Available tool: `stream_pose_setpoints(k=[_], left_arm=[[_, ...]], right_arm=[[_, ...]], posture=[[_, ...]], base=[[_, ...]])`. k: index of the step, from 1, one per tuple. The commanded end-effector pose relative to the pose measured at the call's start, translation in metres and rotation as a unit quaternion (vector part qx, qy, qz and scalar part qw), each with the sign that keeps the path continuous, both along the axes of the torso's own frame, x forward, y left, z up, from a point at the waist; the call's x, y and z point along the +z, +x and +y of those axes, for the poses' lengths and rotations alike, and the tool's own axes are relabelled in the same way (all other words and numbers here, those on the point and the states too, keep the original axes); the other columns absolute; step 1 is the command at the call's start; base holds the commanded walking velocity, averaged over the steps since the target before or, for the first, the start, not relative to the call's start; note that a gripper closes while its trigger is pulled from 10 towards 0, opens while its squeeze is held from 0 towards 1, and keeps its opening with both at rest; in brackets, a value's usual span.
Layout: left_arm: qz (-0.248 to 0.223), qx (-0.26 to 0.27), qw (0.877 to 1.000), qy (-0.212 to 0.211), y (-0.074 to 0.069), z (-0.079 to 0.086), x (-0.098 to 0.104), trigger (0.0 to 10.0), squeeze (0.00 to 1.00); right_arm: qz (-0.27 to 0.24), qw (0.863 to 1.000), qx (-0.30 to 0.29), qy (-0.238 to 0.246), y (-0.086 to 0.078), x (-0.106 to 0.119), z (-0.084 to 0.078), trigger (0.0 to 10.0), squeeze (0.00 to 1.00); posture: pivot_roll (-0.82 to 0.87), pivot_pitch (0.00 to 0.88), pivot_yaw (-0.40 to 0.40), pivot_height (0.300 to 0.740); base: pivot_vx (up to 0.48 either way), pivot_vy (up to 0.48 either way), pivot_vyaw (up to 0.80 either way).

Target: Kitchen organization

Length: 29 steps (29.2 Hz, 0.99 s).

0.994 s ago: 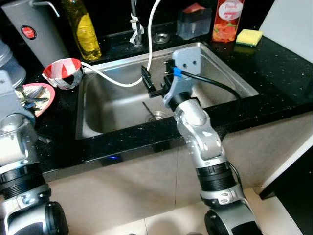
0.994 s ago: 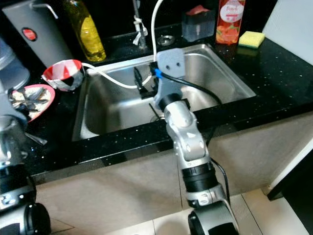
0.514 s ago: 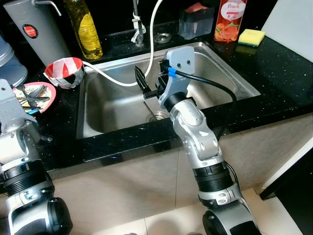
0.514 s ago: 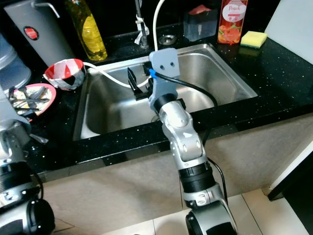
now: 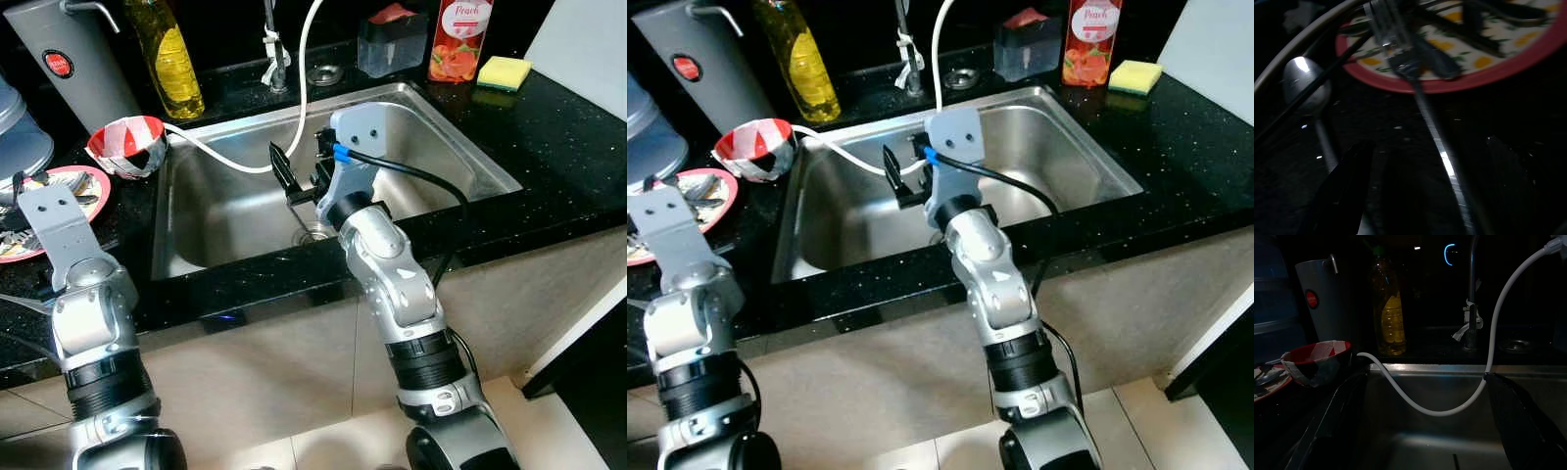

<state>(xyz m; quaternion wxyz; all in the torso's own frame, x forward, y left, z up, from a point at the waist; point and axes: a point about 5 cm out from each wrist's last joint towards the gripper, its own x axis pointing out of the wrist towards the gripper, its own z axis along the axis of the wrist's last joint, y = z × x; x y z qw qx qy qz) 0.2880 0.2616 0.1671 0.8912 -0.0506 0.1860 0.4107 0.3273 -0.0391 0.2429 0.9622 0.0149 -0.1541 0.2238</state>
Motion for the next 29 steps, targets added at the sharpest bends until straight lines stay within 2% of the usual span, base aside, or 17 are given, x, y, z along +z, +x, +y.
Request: stream_pose_setpoints(k=[1,5,6,7,10,18,21,26,29], left_arm=[[0.038,0.032,0.999,0.001,-0.009,0.014,-0.013,10.0,0.0],[0.039,0.04,0.998,0.0,-0.01,0.018,-0.014,10.0,0.0],[0.039,0.044,0.998,-0.01,-0.011,0.019,-0.017,9.0,0.0],[0.035,0.048,0.997,-0.047,-0.011,0.019,-0.022,0.0,0.0],[0.018,0.045,0.992,-0.12,-0.01,0.015,-0.03,0.0,0.0],[0.007,0.03,0.989,-0.144,-0.007,0.01,-0.031,0.0,0.0],[-0.008,0.001,0.993,-0.114,-0.002,0.006,-0.022,0.0,0.0],[-0.012,-0.006,0.996,-0.088,-0.001,0.004,-0.016,0.0,0.0],[-0.031,-0.038,0.999,0.009,0.005,0.003,0.003,0.0,0.0]], right_arm=[[0.005,1.0,0.012,0.0,-0.002,-0.003,0.007,10.0,0.0],[0.005,1.0,0.011,0.0,-0.002,-0.003,0.007,10.0,0.0],[0.005,1.0,0.01,0.0,-0.002,-0.004,0.006,10.0,0.0],[0.006,1.0,0.01,0.0,-0.003,-0.004,0.006,10.0,0.0],[0.007,1.0,0.007,-0.001,-0.003,-0.004,0.004,10.0,0.0],[0.007,1.0,0.007,-0.002,-0.003,-0.004,0.004,10.0,0.0],[0.006,1.0,0.008,-0.002,-0.003,-0.004,0.004,10.0,0.0],[0.006,1.0,0.007,-0.002,-0.002,-0.004,0.004,10.0,0.0],[0.006,1.0,0.007,-0.001,-0.002,-0.003,0.004,10.0,0.0]], posture=[[0.08,0.014,0.153,0.74],[0.08,0.014,0.155,0.74],[0.08,0.014,0.155,0.74],[0.08,0.014,0.155,0.74],[0.07,0.022,0.152,0.74],[0.07,0.028,0.147,0.74],[0.07,0.031,0.145,0.74],[0.07,0.032,0.145,0.74],[0.07,0.033,0.145,0.74]], base=[[0.0,0.0,0.0],[0.0,0.0,0.0],[0.0,0.0,0.0],[0.0,0.0,0.0],[0.0,0.0,0.0],[0.0,0.0,0.0],[0.0,0.0,0.0],[0.0,0.0,0.0],[0.0,0.0,0.0]])
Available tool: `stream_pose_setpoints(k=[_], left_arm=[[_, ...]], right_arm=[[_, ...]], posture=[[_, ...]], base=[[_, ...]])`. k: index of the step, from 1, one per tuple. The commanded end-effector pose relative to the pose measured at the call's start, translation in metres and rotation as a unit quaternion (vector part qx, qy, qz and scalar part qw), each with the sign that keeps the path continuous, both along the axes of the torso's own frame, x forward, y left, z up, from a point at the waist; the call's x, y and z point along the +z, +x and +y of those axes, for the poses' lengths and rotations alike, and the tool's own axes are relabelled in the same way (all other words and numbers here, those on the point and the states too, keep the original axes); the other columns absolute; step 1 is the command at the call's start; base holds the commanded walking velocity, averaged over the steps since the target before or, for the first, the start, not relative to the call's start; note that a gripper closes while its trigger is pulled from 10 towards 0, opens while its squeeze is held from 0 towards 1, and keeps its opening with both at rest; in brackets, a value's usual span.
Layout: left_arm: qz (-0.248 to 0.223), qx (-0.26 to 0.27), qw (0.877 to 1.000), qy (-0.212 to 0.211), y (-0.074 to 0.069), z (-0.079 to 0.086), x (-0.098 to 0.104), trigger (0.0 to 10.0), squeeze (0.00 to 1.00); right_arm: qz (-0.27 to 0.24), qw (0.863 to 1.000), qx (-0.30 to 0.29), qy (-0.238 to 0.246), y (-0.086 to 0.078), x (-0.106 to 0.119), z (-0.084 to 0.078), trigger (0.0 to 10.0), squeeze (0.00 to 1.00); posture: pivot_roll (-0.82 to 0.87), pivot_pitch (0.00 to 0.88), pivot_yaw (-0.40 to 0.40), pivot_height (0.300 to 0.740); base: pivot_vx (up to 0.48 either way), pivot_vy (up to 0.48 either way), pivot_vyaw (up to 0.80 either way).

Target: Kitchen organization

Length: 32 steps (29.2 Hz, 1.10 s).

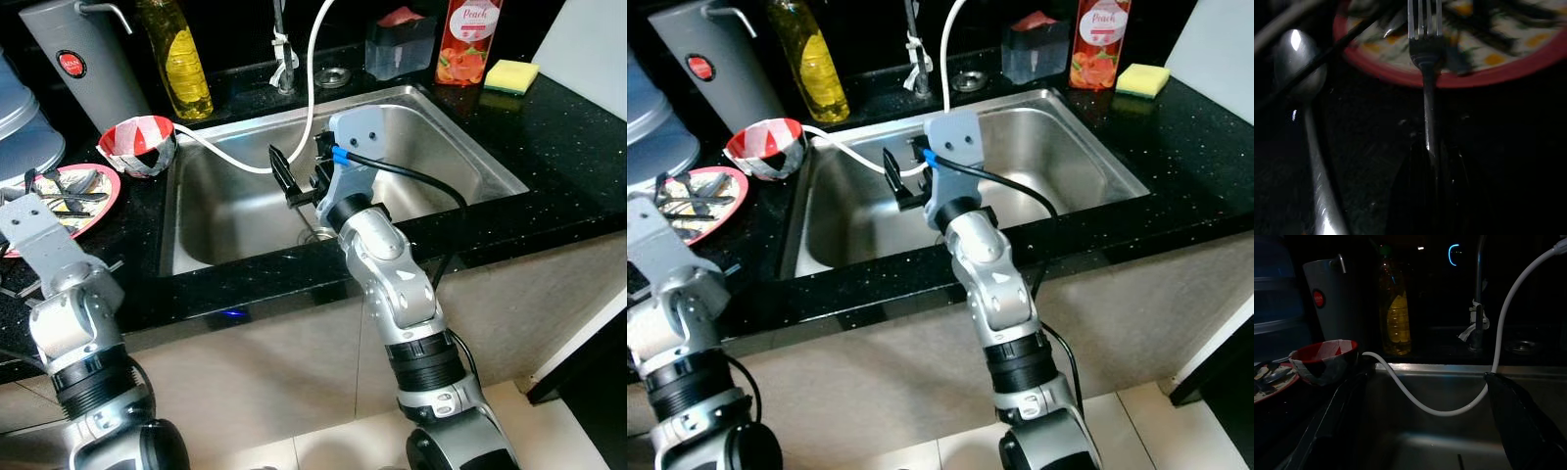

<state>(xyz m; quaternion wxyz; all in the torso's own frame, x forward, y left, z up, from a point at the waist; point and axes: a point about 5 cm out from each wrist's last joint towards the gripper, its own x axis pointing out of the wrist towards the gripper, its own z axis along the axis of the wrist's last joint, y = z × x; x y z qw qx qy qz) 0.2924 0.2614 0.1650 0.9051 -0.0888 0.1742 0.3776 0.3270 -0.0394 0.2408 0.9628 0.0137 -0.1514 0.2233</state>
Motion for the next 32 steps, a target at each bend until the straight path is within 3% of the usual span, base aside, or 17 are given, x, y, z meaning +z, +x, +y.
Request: stream_pose_setpoints(k=[1,4,5,6,7,9,11,12,13,19,20,21,25,29,30,31,32], left_arm=[[-0.01,-0.02,0.997,0.068,0.002,0.001,0.01,0.0,0.0],[-0.026,-0.045,0.995,0.084,0.006,-0.005,0.016,0.0,0.0],[-0.05,-0.08,0.991,0.09,0.011,-0.014,0.024,6.8,0.0],[-0.05,-0.08,0.991,0.09,0.011,-0.014,0.024,6.8,0.0],[-0.094,-0.142,0.982,0.083,0.018,-0.031,0.036,10.0,0.0],[-0.132,-0.194,0.969,0.082,0.022,-0.046,0.046,10.0,0.0],[-0.18,-0.303,0.933,0.065,0.025,-0.078,0.06,10.0,0.0],[-0.18,-0.303,0.933,0.065,0.025,-0.078,0.06,10.0,0.0],[-0.188,-0.352,0.915,0.053,0.025,-0.092,0.062,10.0,0.0],[-0.185,-0.424,0.886,0.034,0.024,-0.114,0.059,10.0,0.0],[-0.17,-0.44,0.881,0.038,0.025,-0.118,0.054,10.0,0.58],[-0.165,-0.435,0.884,0.052,0.029,-0.117,0.051,10.0,1.0],[-0.191,-0.39,0.892,0.126,0.036,-0.104,0.064,10.0,1.0],[-0.209,-0.404,0.874,0.17,0.032,-0.109,0.073,10.0,1.0],[-0.213,-0.416,0.866,0.179,0.03,-0.114,0.074,10.0,0.13],[-0.211,-0.421,0.863,0.182,0.028,-0.118,0.072,10.0,0.0],[-0.209,-0.422,0.863,0.182,0.027,-0.119,0.071,10.0,0.0]], right_arm=[[0.004,1.0,0.007,0.0,-0.002,-0.001,0.004,10.0,0.0],[0.004,1.0,0.008,0.0,-0.002,-0.001,0.004,10.0,0.0],[0.004,1.0,0.007,0.0,-0.002,-0.001,0.004,10.0,0.0],[0.004,1.0,0.007,0.0,-0.002,-0.001,0.004,10.0,0.0],[0.004,1.0,0.007,0.0,-0.002,-0.001,0.004,10.0,0.0],[0.004,1.0,0.007,-0.001,-0.002,-0.001,0.004,10.0,0.0],[0.004,1.0,0.006,-0.001,-0.002,-0.001,0.004,10.0,0.0],[0.004,1.0,0.006,-0.001,-0.002,-0.001,0.004,10.0,0.0],[0.004,1.0,0.005,-0.001,-0.002,-0.001,0.004,10.0,0.0],[0.003,1.0,0.005,0.0,-0.002,-0.001,0.005,10.0,0.0],[0.002,1.0,0.004,0.0,-0.001,-0.001,0.005,10.0,0.0],[0.002,1.0,0.004,0.001,-0.001,0.0,0.006,10.0,0.0],[0.002,1.0,0.004,0.005,-0.003,-0.001,0.006,10.0,0.0],[0.004,1.0,0.007,0.002,-0.004,-0.003,0.006,10.0,0.0],[0.005,1.0,0.009,0.001,-0.004,-0.003,0.005,10.0,0.0],[0.005,1.0,0.01,-0.001,-0.004,-0.004,0.005,10.0,0.0],[0.005,1.0,0.01,-0.002,-0.004,-0.004,0.005,10.0,0.0]], posture=[[0.07,0.033,0.145,0.74],[0.07,0.033,0.145,0.74],[0.07,0.034,0.144,0.74],[0.07,0.034,0.144,0.74],[0.07,0.035,0.146,0.74],[0.07,0.035,0.146,0.74],[0.07,0.035,0.146,0.74],[0.07,0.035,0.146,0.74],[0.07,0.034,0.148,0.74],[0.06,0.027,0.156,0.74],[0.06,0.024,0.159,0.74],[0.07,0.022,0.163,0.74],[0.08,0.024,0.157,0.74],[0.08,0.026,0.143,0.74],[0.08,0.025,0.138,0.74],[0.08,0.024,0.136,0.74],[0.08,0.024,0.136,0.74]], base=[[0.0,0.0,0.0],[0.0,0.0,0.0],[0.0,0.0,0.0],[0.0,0.0,0.0],[0.0,0.0,0.0],[0.0,0.0,0.0],[0.0,0.0,0.0],[0.0,0.0,0.0],[0.0,0.0,0.0],[0.0,0.0,0.0],[0.0,0.0,0.0],[0.0,0.0,0.0],[0.0,0.0,0.0],[0.0,0.0,0.0],[0.0,0.0,0.0],[0.0,0.0,0.0],[0.0,0.0,0.0]])
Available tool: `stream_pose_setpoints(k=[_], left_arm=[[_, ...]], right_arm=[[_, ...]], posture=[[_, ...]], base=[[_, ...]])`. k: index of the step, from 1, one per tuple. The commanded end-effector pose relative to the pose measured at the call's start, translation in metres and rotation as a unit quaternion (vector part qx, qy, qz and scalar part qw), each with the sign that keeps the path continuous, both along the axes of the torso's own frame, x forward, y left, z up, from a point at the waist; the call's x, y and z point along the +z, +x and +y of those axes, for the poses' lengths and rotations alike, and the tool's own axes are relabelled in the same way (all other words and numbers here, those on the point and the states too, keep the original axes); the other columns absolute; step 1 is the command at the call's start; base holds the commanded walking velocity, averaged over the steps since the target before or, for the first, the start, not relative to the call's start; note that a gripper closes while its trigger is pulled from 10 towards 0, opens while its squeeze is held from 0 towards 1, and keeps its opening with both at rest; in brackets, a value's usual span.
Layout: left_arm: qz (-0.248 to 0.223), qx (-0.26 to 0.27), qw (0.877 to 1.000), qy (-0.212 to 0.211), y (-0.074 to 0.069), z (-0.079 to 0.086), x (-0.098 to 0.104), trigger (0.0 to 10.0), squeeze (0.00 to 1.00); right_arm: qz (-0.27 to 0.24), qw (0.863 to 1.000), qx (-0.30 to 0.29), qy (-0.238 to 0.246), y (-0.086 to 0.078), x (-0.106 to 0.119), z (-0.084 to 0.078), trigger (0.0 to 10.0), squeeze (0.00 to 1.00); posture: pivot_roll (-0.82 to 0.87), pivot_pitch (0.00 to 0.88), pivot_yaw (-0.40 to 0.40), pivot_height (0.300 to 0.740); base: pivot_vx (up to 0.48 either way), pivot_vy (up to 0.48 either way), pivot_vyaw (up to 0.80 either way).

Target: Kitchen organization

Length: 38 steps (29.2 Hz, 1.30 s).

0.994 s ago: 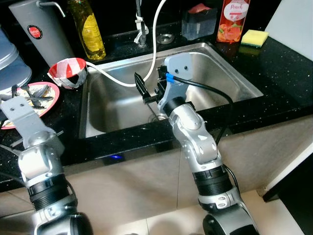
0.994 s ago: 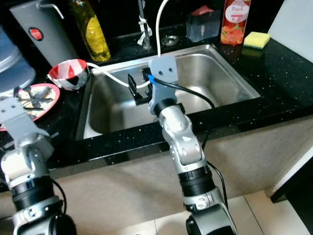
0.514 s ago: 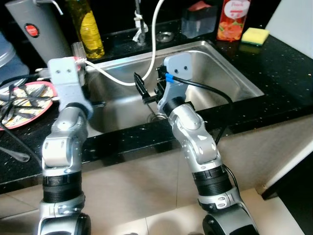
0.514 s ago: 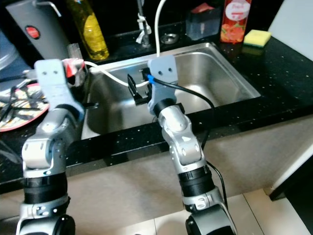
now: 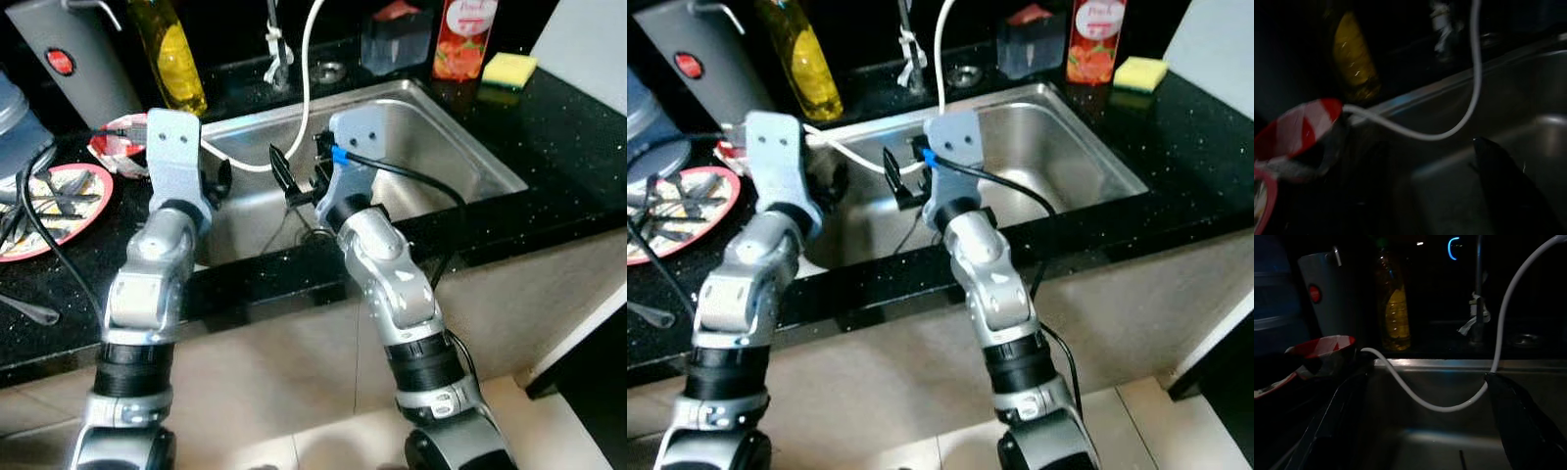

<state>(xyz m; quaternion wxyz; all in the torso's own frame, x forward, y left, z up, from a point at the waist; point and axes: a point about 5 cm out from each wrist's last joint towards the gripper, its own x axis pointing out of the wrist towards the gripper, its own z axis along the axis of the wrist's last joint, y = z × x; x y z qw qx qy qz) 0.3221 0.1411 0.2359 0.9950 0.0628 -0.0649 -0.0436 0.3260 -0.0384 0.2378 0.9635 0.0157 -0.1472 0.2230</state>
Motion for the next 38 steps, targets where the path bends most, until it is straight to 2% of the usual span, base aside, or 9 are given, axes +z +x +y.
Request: stream_pose_setpoints(k=[1,15,22,29,30,31,32,35,38], left_arm=[[0.0,0.003,1.0,0.021,-0.004,0.0,-0.003,10.0,0.0],[0.06,0.1,0.989,0.09,-0.003,0.024,-0.037,10.0,0.0],[0.099,0.181,0.978,0.033,-0.005,0.051,-0.044,10.0,0.0],[0.145,0.315,0.938,-0.024,-0.015,0.099,-0.056,10.0,0.0],[0.153,0.336,0.929,-0.029,-0.018,0.106,-0.059,10.0,0.2],[0.153,0.336,0.929,-0.029,-0.018,0.106,-0.059,10.0,0.2],[0.16,0.359,0.919,-0.035,-0.022,0.113,-0.061,10.0,1.0],[0.168,0.388,0.905,-0.047,-0.029,0.12,-0.063,10.0,1.0],[0.164,0.46,0.871,-0.055,-0.049,0.135,-0.06,10.0,1.0]], right_arm=[[0.001,1.0,0.01,-0.003,-0.003,-0.001,0.003,10.0,0.0],[0.015,1.0,0.001,-0.008,-0.003,-0.01,0.001,10.0,0.0],[0.02,1.0,-0.004,-0.01,-0.003,-0.013,0.0,10.0,0.0],[0.018,1.0,-0.01,-0.011,-0.003,-0.014,0.0,10.0,0.0],[0.019,1.0,-0.013,-0.01,-0.004,-0.015,-0.001,10.0,0.0],[0.019,1.0,-0.013,-0.01,-0.004,-0.015,-0.001,10.0,0.0],[0.021,1.0,-0.015,-0.01,-0.004,-0.017,-0.002,10.0,0.0],[0.024,0.999,-0.019,-0.01,-0.003,-0.019,-0.004,10.0,0.0],[0.026,0.999,-0.022,-0.009,0.001,-0.018,-0.003,10.0,0.0]], posture=[[0.08,0.024,0.134,0.74],[0.08,0.026,0.119,0.74],[0.08,0.018,0.121,0.74],[0.06,0.0,0.128,0.74],[0.08,0.0,0.13,0.74],[0.08,0.0,0.13,0.74],[0.09,0.0,0.128,0.74],[0.1,0.0,0.127,0.74],[0.1,0.006,0.125,0.74]], base=[[0.0,0.0,0.0],[0.0,0.0,0.0],[0.0,0.0,0.0],[0.0,0.0,0.0],[0.0,0.0,0.0],[0.0,0.0,0.0],[0.0,0.0,0.0],[0.0,0.0,0.0],[0.0,0.0,0.0]])
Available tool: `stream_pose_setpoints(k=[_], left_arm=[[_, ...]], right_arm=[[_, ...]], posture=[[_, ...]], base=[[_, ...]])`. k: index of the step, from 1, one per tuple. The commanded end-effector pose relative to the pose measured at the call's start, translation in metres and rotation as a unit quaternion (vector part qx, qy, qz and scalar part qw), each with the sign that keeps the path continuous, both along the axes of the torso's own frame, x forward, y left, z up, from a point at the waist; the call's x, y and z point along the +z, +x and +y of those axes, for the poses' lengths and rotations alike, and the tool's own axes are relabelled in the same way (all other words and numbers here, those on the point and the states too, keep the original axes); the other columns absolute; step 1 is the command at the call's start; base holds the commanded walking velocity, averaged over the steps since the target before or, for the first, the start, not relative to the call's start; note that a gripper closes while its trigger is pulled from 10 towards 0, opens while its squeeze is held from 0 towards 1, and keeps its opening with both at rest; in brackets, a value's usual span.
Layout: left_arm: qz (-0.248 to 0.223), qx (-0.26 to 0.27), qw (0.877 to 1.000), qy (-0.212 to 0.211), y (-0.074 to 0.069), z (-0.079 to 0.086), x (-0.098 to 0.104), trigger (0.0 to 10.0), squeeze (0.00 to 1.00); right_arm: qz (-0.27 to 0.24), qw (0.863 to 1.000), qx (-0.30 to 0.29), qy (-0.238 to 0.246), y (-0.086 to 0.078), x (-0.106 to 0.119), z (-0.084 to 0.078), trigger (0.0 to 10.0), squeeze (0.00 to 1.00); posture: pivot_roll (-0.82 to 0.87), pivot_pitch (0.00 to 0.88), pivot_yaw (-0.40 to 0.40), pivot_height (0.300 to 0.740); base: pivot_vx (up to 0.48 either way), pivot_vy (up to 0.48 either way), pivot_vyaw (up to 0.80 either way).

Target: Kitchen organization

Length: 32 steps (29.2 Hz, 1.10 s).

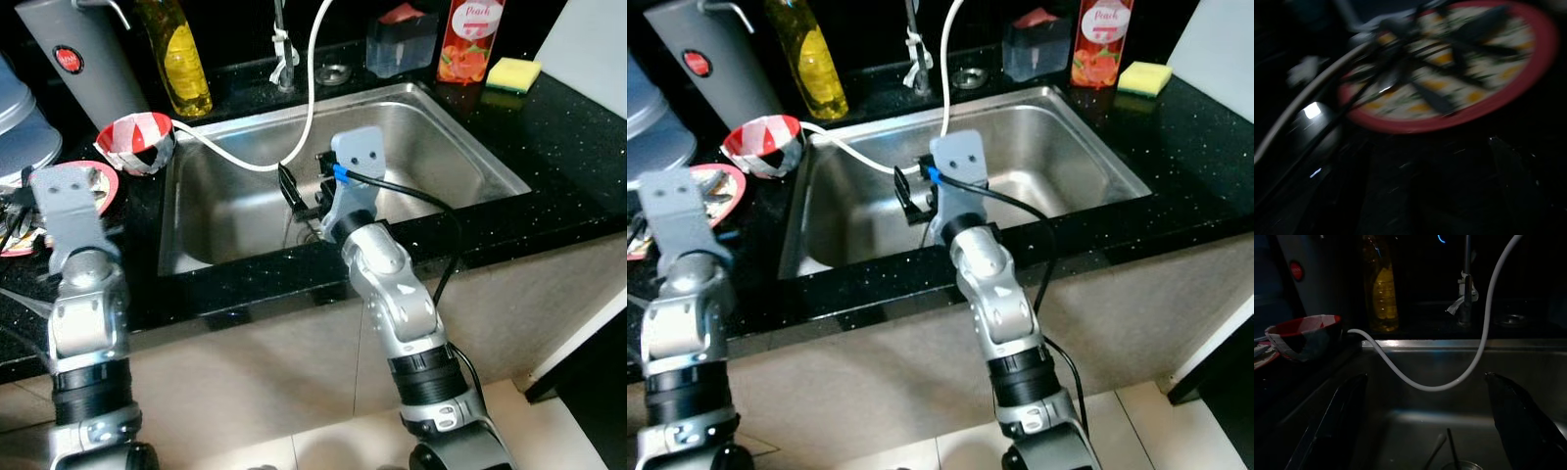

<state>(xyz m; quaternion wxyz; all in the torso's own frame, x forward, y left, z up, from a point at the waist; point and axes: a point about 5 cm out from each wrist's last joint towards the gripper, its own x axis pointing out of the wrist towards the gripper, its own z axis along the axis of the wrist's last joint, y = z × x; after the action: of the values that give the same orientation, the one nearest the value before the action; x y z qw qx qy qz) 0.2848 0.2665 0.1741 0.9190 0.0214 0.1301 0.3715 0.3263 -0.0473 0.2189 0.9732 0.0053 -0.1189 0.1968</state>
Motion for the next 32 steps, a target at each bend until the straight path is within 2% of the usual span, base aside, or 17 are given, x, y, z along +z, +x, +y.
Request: stream_pose_setpoints(k=[1,4,6,7,9,10,13,15,16,17,21,24,25,26,27,32], left_arm=[[0.004,0.045,0.999,0.006,-0.012,0.009,0.002,10.0,1.0],[-0.001,0.064,0.998,0.012,-0.018,0.012,0.005,10.0,1.0],[-0.033,0.106,0.993,-0.039,-0.025,0.016,0.008,10.0,1.0],[-0.043,0.119,0.99,-0.064,-0.027,0.016,0.007,10.0,0.84],[-0.048,0.128,0.988,-0.079,-0.028,0.018,0.007,10.0,0.84],[-0.048,0.133,0.985,-0.094,-0.028,0.021,0.006,10.0,0.0],[-0.039,0.152,0.978,-0.135,-0.031,0.029,-0.005,10.0,0.0],[-0.041,0.157,0.971,-0.175,-0.031,0.031,-0.013,10.0,0.0],[-0.041,0.157,0.971,-0.175,-0.031,0.031,-0.013,10.0,0.0],[-0.041,0.155,0.968,-0.195,-0.029,0.032,-0.017,10.0,0.0],[-0.037,0.155,0.966,-0.205,-0.027,0.033,-0.02,10.0,0.0],[-0.007,0.155,0.966,-0.209,-0.027,0.034,-0.026,10.0,0.0],[0.014,0.15,0.965,-0.215,-0.027,0.034,-0.031,7.9,0.0],[0.031,0.145,0.964,-0.222,-0.026,0.035,-0.036,1.9,0.0],[0.041,0.137,0.963,-0.228,-0.024,0.034,-0.039,0.0,0.0],[0.054,0.126,0.965,-0.225,-0.021,0.034,-0.041,0.0,0.0]], right_arm=[[0.0,1.0,0.006,0.004,0.001,0.001,0.005,10.0,0.0],[-0.002,1.0,0.006,0.005,0.001,0.003,0.007,10.0,0.0],[0.001,1.0,0.008,0.007,0.001,0.001,0.008,10.0,0.0],[0.003,1.0,0.008,0.007,0.001,-0.001,0.008,10.0,0.0],[0.006,1.0,0.009,0.006,0.001,-0.003,0.007,10.0,0.0],[0.007,1.0,0.009,0.005,0.002,-0.003,0.007,10.0,0.0],[0.006,1.0,0.004,0.006,0.004,-0.003,0.006,10.0,0.0],[0.005,1.0,0.001,0.009,0.006,-0.001,0.005,10.0,0.0],[0.005,1.0,0.001,0.009,0.006,-0.001,0.005,10.0,0.0],[0.004,1.0,0.0,0.009,0.008,-0.001,0.004,10.0,0.0],[0.002,1.0,-0.001,0.007,0.008,0.0,0.004,10.0,0.0],[-0.001,1.0,-0.005,0.005,0.009,0.001,0.002,10.0,0.0],[-0.001,1.0,-0.01,0.005,0.008,0.001,0.0,10.0,0.0],[-0.001,1.0,-0.015,0.006,0.008,0.0,-0.002,10.0,0.0],[0.0,1.0,-0.018,0.006,0.007,0.0,-0.003,10.0,0.0],[0.001,1.0,-0.025,0.003,0.005,-0.002,-0.008,10.0,0.0]], posture=[[0.1,0.006,0.125,0.74],[0.11,0.011,0.124,0.74],[0.13,0.004,0.12,0.74],[0.13,0.004,0.12,0.74],[0.14,0.012,0.124,0.74],[0.14,0.026,0.123,0.74],[0.13,0.011,0.121,0.74],[0.14,0.008,0.117,0.74],[0.14,0.008,0.117,0.74],[0.13,0.002,0.116,0.74],[0.13,0.003,0.118,0.74],[0.11,0.0,0.124,0.74],[0.1,0.002,0.13,0.74],[0.09,0.006,0.135,0.74],[0.08,0.008,0.137,0.74],[0.06,0.017,0.14,0.74]], base=[[0.0,0.0,0.0],[0.0,0.0,0.0],[0.0,0.0,0.0],[0.0,0.0,0.0],[0.0,0.0,0.0],[0.0,0.0,0.0],[0.0,0.0,0.0],[0.0,0.0,0.0],[0.0,0.0,0.0],[0.0,0.0,0.0],[0.0,0.0,0.0],[0.0,0.0,0.0],[0.0,0.0,0.0],[0.0,0.0,0.0],[0.0,0.0,0.0],[0.0,0.0,0.0]])
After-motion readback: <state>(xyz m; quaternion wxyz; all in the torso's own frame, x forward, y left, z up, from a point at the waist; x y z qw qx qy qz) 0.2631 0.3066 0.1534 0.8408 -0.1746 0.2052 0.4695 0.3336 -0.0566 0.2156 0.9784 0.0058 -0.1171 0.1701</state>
